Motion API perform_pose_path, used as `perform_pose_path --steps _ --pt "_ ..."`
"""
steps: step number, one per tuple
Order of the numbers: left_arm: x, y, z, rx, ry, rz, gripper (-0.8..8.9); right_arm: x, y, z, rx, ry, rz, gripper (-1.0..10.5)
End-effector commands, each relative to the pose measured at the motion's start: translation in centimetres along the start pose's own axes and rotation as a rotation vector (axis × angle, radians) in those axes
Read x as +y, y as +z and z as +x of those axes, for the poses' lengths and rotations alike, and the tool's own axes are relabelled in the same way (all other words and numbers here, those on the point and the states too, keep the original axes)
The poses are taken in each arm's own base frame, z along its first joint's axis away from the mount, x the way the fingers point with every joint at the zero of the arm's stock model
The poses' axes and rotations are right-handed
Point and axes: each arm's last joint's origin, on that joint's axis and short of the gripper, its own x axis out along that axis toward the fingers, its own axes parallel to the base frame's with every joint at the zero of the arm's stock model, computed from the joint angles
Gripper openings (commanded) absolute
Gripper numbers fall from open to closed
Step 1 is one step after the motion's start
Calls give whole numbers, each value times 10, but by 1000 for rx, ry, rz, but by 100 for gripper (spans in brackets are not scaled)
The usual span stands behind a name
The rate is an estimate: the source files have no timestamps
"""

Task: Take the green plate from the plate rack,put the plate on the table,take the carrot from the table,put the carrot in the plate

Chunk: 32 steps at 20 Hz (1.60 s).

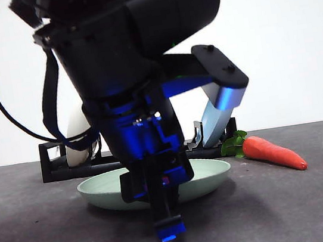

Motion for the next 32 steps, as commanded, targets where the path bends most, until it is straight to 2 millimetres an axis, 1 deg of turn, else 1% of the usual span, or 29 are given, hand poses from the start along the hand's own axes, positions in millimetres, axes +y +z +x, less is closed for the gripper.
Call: perform_pose_path --steps 1,2,3,4,7,9,11,14,16,18,20,23,27,31,32 --pt "-6 -2 5 10 -35 12 40 0 0 0 -3 4 5 626" --pt "-6 -2 5 10 -34 -7 141 0 0 0 -3 4 5 626" --pt "-5 -3 6 12 -34 -17 270 0 0 0 -3 4 5 626" --pt "-5 -3 6 12 -34 -31 364 0 1 1 -1 4 6 626" --pt "-2 1 3 7 -30 -37 377 -2 2 5 15 5 13 626" --pt "7 7 -6 -7 -23 -70 377 -5 5 9 25 6 18 626" --pt "21 16 -23 -43 -8 -134 377 -9 10 18 30 7 21 626" --pt "49 28 -59 -132 2 -312 377 -20 24 38 24 7 19 626" --pt "64 31 -84 -230 -43 -440 377 -29 34 58 18 11 11 626" --pt "76 29 -110 -318 -86 -550 377 -38 45 84 12 21 -6 626" --pt "85 21 -134 -390 -130 -644 377 -47 53 111 9 29 -18 626" --pt "95 5 -169 -484 -202 -717 377 -55 59 153 14 29 -38 626" --pt "103 -19 -207 -570 -230 -749 377 -63 58 205 28 -25 -70 625" --pt "106 -42 -233 -616 -234 -767 377 -72 49 250 49 -77 -83 618" --pt "106 -47 -238 -626 -249 -777 377 -74 46 257 55 -89 -83 601"
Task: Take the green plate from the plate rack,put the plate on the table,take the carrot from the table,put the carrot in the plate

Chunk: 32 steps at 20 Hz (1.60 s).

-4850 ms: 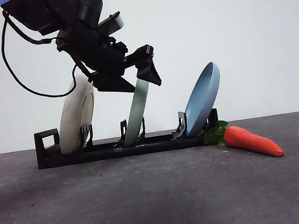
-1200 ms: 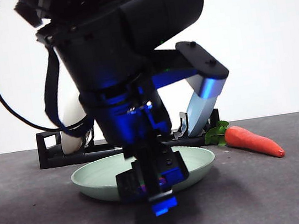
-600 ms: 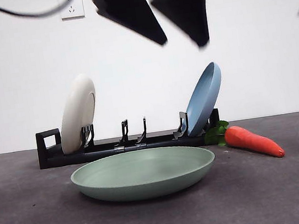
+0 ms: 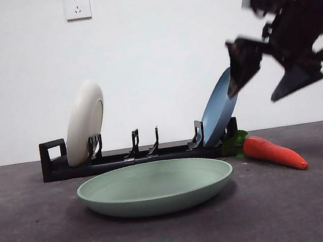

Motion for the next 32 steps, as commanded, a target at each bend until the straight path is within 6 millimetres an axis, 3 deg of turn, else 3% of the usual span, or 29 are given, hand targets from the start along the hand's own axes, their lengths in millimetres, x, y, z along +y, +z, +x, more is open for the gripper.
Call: perform_pose_path --steps 1,8,11,15,20,23,27,29,32 --pt "1 -1 -13 -13 -33 -28 377 -4 -8 23 18 -21 5 589" --pt "3 -2 -31 -42 -54 -35 377 -15 -35 76 68 -68 14 581" --pt "3 -3 -31 -34 -52 -34 377 -18 -42 84 94 -89 19 406" --pt "4 -3 -31 -34 -50 -34 377 -18 -41 84 77 -89 32 22" --pt "4 -3 -31 -30 -48 -34 377 -15 -39 77 108 -81 74 -16" --pt "4 -3 -31 -30 -47 -34 377 8 -25 53 119 -42 39 -16" --pt "4 -3 -31 -31 -47 -34 377 75 0 16 18 83 -69 -16" --pt "4 -3 -31 -31 -48 -34 377 107 -3 19 25 148 -111 -16" --pt "4 -3 -31 -30 -50 -34 377 140 -15 43 24 210 -169 -16"
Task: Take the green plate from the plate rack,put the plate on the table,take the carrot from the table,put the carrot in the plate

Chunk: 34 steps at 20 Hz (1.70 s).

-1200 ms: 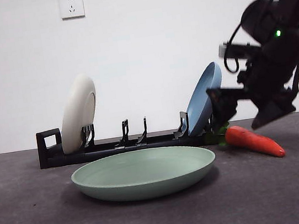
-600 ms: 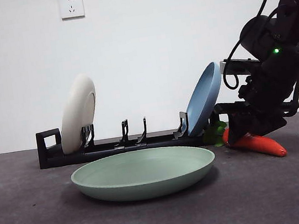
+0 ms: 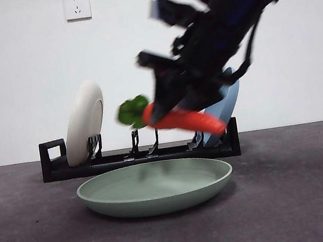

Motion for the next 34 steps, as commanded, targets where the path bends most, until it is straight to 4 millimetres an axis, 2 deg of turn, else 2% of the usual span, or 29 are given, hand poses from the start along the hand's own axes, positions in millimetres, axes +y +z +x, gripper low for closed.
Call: perform_pose_path --steps 1,6,12,13,14,17,18,21,23,25,28,31,34 --pt "0 0 -1 -4 0 -7 377 9 -8 19 9 -7 8 -16" --pt "0 -1 -1 7 2 -6 377 12 -28 53 65 3 28 -16" --pt "0 -3 -1 26 5 -4 377 11 -38 63 104 -10 33 3" --pt "1 -3 -1 32 6 -3 377 11 -38 63 105 -9 36 43" --pt "1 -4 -1 37 7 -3 377 11 -38 63 111 -11 53 143" --pt "1 -5 -1 51 9 -1 377 11 -40 62 135 -14 74 565" --pt "1 -6 -1 57 9 -1 377 11 -40 61 138 -14 78 606" --pt "1 -7 -1 76 13 2 377 12 -32 52 108 -14 76 601" --pt "1 -8 -1 87 15 3 377 14 -20 33 76 -12 72 599" --pt "1 -9 -1 92 16 3 377 18 -8 6 57 -11 69 599" --pt "2 -10 -1 105 17 5 377 24 1 -50 89 -11 72 598" --pt "2 -12 -1 121 19 7 377 31 -3 -114 142 -9 78 595" --pt "2 -14 -2 142 21 9 377 39 -15 -172 160 70 86 594"
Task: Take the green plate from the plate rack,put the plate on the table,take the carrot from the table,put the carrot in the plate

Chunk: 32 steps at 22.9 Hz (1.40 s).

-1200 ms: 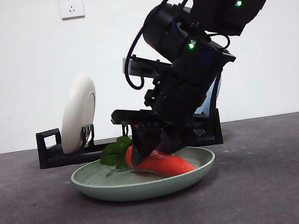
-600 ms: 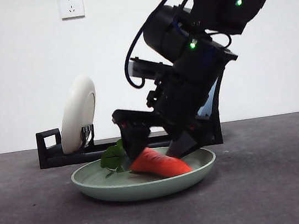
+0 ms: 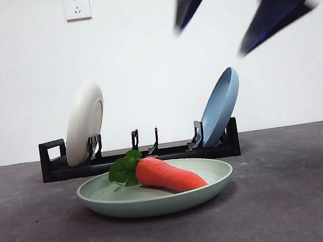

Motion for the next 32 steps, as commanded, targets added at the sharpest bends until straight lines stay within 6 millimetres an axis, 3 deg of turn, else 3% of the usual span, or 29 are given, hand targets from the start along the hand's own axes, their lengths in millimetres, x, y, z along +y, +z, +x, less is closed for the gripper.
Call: perform_pose_path --steps 1,4,7,9,12,13,32 --pt "0 -1 -1 11 2 -4 377 6 -17 -34 2 58 4 593" --pt "0 -4 -1 38 2 -2 377 10 -39 -72 -18 59 1 563" --pt "1 -6 -1 61 5 0 364 11 -52 -87 -14 58 1 386" --pt "1 -7 -1 75 7 1 242 11 -58 -94 -12 58 1 276" --pt "1 -8 -1 79 8 1 -27 12 -63 -99 -13 58 1 26" --pt "1 -8 -1 78 8 1 -6 12 -64 -101 -15 59 0 -17" --pt "1 -8 -1 77 14 2 -4 12 -65 -101 -14 54 8 1"
